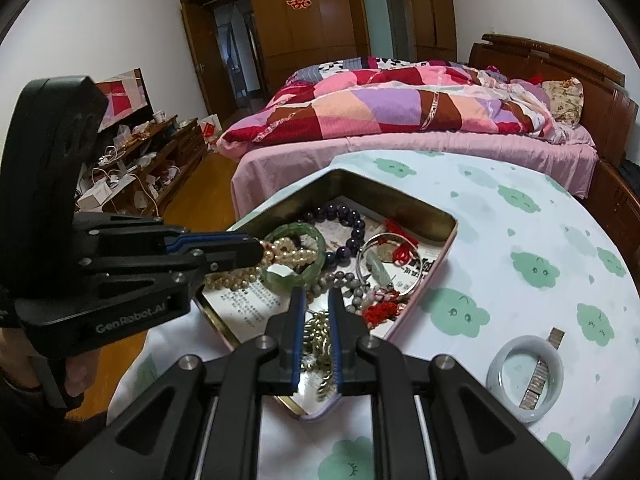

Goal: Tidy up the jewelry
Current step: 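Carry the pearl necklace and gold chain into the tin and open both tools, then grasp the grey jade bangle with the right tool while the left moves to the wristwatch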

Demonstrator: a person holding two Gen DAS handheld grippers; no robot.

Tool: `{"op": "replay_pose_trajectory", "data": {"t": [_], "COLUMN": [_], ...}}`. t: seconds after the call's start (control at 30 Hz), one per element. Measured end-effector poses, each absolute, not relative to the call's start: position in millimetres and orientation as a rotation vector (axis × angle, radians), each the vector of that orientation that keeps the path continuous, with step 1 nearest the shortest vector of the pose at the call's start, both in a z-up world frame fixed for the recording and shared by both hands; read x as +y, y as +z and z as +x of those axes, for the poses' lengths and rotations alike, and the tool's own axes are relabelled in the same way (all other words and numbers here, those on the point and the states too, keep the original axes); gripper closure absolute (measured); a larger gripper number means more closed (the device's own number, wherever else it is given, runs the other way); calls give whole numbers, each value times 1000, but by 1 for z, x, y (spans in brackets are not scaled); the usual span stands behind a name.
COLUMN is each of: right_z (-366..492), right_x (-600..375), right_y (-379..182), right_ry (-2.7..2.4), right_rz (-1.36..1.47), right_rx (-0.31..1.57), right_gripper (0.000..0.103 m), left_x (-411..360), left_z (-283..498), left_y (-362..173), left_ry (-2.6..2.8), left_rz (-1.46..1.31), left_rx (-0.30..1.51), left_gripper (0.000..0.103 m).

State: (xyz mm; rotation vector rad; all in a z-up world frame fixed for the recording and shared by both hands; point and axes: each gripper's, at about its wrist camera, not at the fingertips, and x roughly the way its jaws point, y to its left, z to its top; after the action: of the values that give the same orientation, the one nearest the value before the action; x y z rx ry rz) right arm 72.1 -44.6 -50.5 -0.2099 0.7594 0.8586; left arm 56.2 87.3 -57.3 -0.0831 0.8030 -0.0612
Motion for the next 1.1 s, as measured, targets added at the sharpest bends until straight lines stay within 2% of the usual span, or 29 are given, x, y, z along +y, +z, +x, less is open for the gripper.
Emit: {"op": "replay_pose_trajectory", "data": {"t": [0.03, 0.1, 0.13, 0.17, 0.2, 0.4, 0.7, 0.87, 1.1], "right_z": [71, 70, 70, 70, 69, 71, 77, 90, 123], "right_x": [-45, -47, -49, -51, -54, -68, -117, -150, -153], "right_y": [-51, -52, -52, -51, -50, -51, -58, -63, -73], "right_ry": [858, 853, 849, 844, 839, 806, 694, 591, 502], "right_rz": [-211, -207, -202, -195, -187, -171, -128, -85, -158], "right_rx": [761, 760, 756, 750, 743, 741, 753, 769, 832], "right_gripper": [82, 64, 49, 41, 41, 41, 30, 16, 10], "left_x": [86, 85, 85, 85, 86, 88, 69, 52, 35], "left_z": [56, 56, 55, 53, 50, 50, 49, 48, 50], "left_y": [-57, -55, -54, -51, -48, -45, -55, -62, -68], "left_ry": [-57, -50, -41, -25, -20, -20, -6, -19, -43], "left_rz": [-80, -72, -69, -69, -74, -83, -55, -23, 2], "left_rx": [803, 800, 794, 777, 752, 747, 766, 782, 792], "left_gripper": [95, 80, 57, 38, 34, 33, 33, 33, 33]}}
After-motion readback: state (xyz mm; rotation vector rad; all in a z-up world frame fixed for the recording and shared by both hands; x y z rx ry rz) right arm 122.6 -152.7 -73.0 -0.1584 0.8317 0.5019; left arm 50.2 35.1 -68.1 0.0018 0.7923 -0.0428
